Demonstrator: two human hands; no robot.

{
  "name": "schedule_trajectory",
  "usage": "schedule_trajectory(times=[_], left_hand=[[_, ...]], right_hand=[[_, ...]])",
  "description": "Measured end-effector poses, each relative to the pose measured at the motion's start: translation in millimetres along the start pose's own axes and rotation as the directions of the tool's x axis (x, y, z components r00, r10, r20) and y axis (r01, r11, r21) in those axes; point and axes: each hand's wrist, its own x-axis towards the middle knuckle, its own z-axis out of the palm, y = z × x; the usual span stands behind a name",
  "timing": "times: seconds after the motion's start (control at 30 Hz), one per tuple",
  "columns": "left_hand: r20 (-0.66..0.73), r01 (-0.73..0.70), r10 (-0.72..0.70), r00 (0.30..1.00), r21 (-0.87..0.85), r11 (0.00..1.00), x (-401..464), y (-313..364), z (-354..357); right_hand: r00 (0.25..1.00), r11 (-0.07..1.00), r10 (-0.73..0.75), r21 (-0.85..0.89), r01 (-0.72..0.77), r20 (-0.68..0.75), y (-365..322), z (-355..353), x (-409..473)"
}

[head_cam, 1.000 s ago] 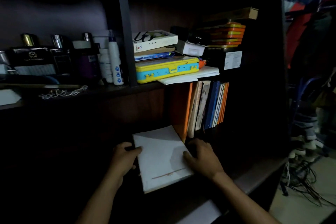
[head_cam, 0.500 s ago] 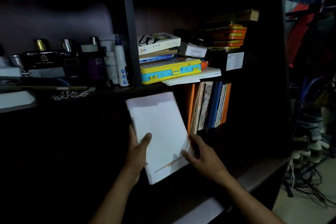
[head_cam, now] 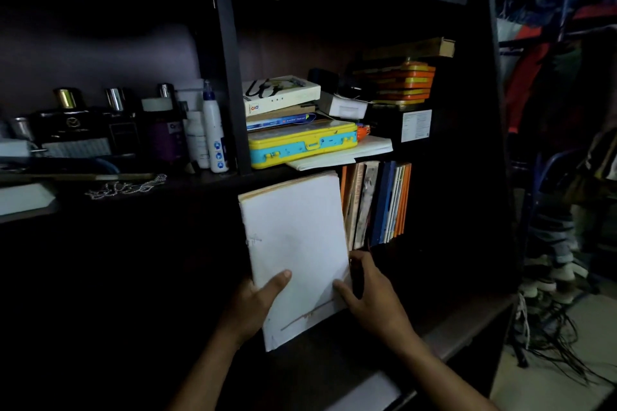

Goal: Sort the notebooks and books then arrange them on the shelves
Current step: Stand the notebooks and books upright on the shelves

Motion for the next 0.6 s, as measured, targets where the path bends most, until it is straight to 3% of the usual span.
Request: schedule_trajectory(times=[0.13, 0.23, 0.33, 0.47, 0.6], left_hand=[[-0.175, -0.119, 0.190, 0.966, 0.351, 0.929, -6, 0, 15], [-0.218, -0.133, 0.257, 0.942, 0.458, 0.879, -11, -1, 35], [-0.027, -0.255, 0.292, 0.956, 0.416, 0.873, -11, -3, 37], [0.333, -0.409, 0.299, 0.894, 0.338, 0.848, -9, -4, 26], [0.474, -0.501, 0.322, 0.819, 0.319, 0.805, -11, -9, 33]], right_hand=[[0.980, 1.000, 0.015, 0.016, -0.012, -0.196, -9, 1, -8], [0.998, 0.967, -0.063, 0.247, 0.065, -0.016, -31, 10, -35], [0.989, 0.920, -0.139, 0.375, 0.109, 0.055, -50, 24, -48], [0.996, 0.907, -0.078, 0.417, 0.055, 0.038, -54, 21, -40], [0.996, 0.930, -0.054, 0.360, 0.076, -0.070, -48, 2, -35]])
